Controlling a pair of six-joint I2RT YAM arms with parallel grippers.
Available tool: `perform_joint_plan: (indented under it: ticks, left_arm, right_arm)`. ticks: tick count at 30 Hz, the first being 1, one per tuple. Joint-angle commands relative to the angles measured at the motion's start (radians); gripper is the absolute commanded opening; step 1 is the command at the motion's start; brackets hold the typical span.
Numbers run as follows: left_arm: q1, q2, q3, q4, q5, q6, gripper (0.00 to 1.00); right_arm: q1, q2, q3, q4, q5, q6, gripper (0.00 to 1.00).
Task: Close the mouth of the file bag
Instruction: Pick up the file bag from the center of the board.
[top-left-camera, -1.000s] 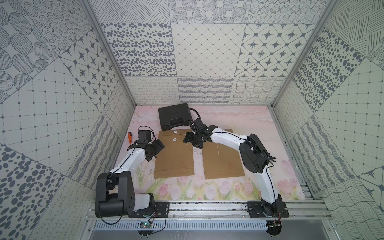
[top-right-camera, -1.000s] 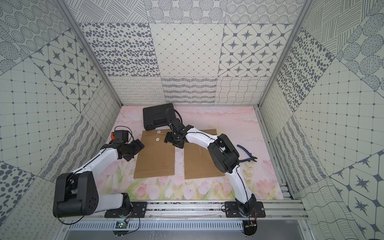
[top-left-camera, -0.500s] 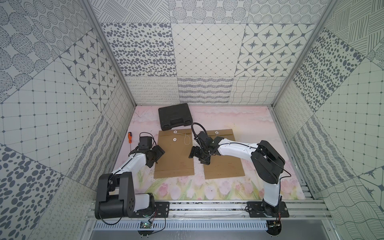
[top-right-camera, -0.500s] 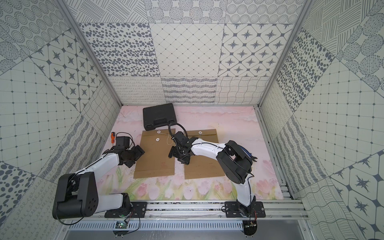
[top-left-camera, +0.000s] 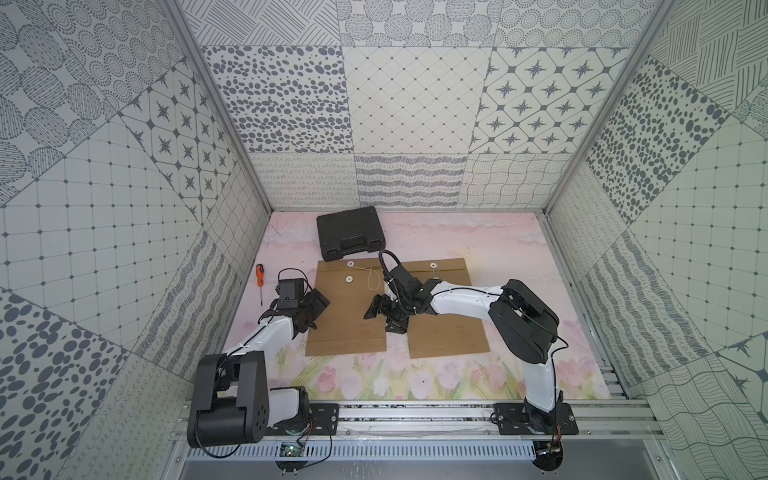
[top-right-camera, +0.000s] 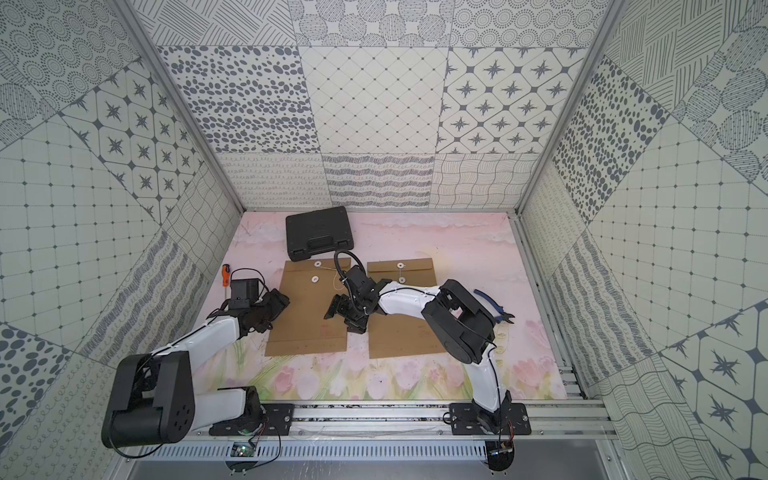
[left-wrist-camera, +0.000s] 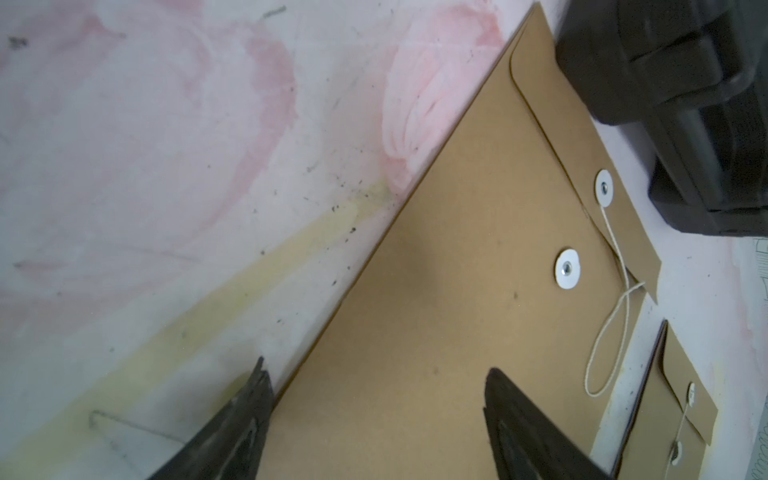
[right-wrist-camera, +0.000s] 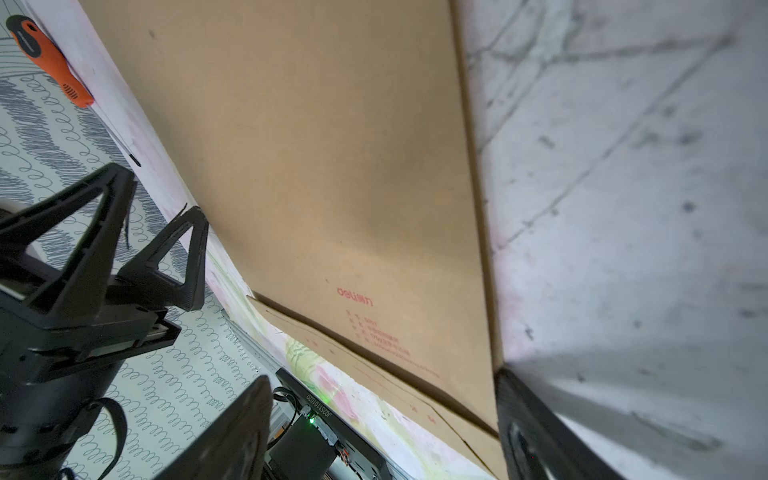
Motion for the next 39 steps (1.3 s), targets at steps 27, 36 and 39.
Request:
perform_joint_plan:
  ticks: [27,36,39]
  left_arm:
    - [-0.03,-0.19,-0.07,-0.25,0.073,-0.081,0.79]
    - [-0.032,-0.301,-0.023,-0.37,0.072,-0.061,0.82]
    - [-0.032,-0.287,0.079,-0.445,0.109,0.0,0.84]
  right_arm:
    - [0.004,-0.15,-0.309,0.471,-0.08,-0.035,0.27]
    - [-0.001,-0.217,-0.358,0.395,-0.05,-0.139,0.0]
    - [0.008,-0.283,-0.364,0.264,-0.005,-0.3,0.0]
